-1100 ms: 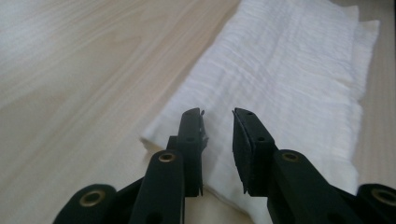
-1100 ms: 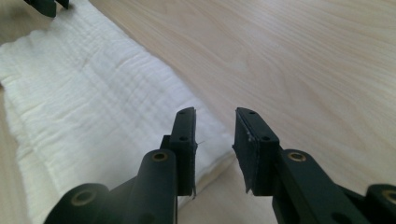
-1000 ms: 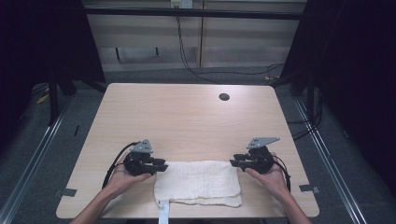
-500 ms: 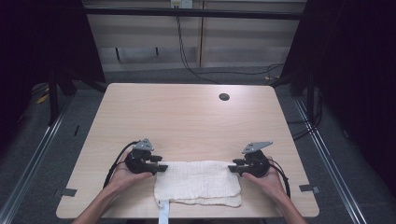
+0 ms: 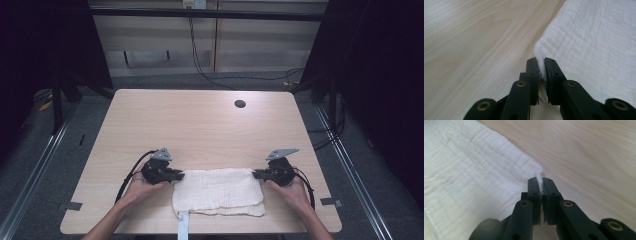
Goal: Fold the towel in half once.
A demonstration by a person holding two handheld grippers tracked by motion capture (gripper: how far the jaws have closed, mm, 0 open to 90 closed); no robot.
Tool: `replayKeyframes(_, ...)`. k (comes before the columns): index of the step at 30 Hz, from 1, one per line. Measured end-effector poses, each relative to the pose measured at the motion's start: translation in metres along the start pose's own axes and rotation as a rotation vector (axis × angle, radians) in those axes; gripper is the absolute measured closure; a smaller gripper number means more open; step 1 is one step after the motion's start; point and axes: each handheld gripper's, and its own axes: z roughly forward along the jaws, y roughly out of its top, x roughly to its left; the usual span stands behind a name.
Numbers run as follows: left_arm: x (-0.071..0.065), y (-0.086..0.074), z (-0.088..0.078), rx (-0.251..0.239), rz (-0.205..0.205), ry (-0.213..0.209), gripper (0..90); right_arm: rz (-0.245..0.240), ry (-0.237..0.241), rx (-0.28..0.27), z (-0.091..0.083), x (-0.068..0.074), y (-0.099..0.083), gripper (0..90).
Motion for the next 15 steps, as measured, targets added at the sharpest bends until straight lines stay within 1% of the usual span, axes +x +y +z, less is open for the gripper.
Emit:
replayKeyframes(2, -0.001, 0.003, 0.005, -0.002, -0.003, -0.008, 82.6, -0.001, -0.022, 0.003, -0.004, -0.002, -0.001, 84.7)
replayKeyframes(3, -0.002, 0.004, 0.006, -0.002, -0.003, -0.013, 81.8, 0.008, -0.021, -0.004, -0.007, -0.004, -0.002, 81.2)
replayKeyframes(4, -0.003, 0.005, 0.008, -0.003, -0.004, -0.016, 80.3, 0.013, -0.024, 0.001, -0.009, -0.005, -0.002, 78.1)
replayKeyframes(5, -0.004, 0.005, 0.008, -0.005, -0.003, -0.009, 77.7, 0.011, -0.028, -0.008, -0.011, -0.006, -0.003, 75.2)
replayKeyframes(6, -0.005, 0.005, 0.007, -0.005, -0.006, -0.006, 71.8, 0.021, -0.025, -0.031, -0.014, -0.006, -0.004, 71.6)
replayKeyframes(7, -0.005, 0.005, 0.005, -0.01, -0.012, -0.001, 66.7, 0.021, -0.028, -0.041, -0.017, -0.005, -0.004, 68.0)
replayKeyframes(8, -0.004, 0.005, 0.003, -0.02, -0.015, 0.002, 63.4, 0.019, -0.026, -0.056, -0.021, -0.003, -0.003, 64.7)
replayKeyframes(9, -0.004, 0.006, 0.001, -0.034, -0.027, -0.002, 59.4, 0.02, -0.02, -0.072, -0.024, -0.001, -0.003, 62.5)
replayKeyframes(10, -0.002, 0.006, -0.002, -0.046, -0.042, -0.012, 56.3, 0.015, -0.011, -0.082, -0.025, 0.0, -0.002, 60.7)
replayKeyframes(11, -0.001, 0.007, -0.004, -0.051, -0.045, -0.011, 53.2, 0.005, -0.009, -0.09, -0.027, 0.004, -0.001, 58.6)
replayKeyframes(12, 0.001, 0.007, -0.006, -0.064, -0.052, -0.016, 51.3, 0.003, -0.003, -0.094, -0.028, 0.006, 0.0, 57.1)
replayKeyframes(13, 0.001, 0.008, -0.007, -0.075, -0.057, -0.011, 49.9, -0.008, 0.012, -0.105, -0.028, 0.011, 0.002, 55.7)
replayKeyframes(14, 0.003, 0.008, -0.01, -0.083, -0.068, -0.006, 48.9, -0.014, 0.013, -0.107, -0.028, 0.014, 0.003, 54.4)
replayKeyframes(15, 0.004, 0.008, -0.011, -0.087, -0.074, -0.012, 47.5, -0.018, 0.024, -0.112, -0.028, 0.019, 0.006, 53.8)
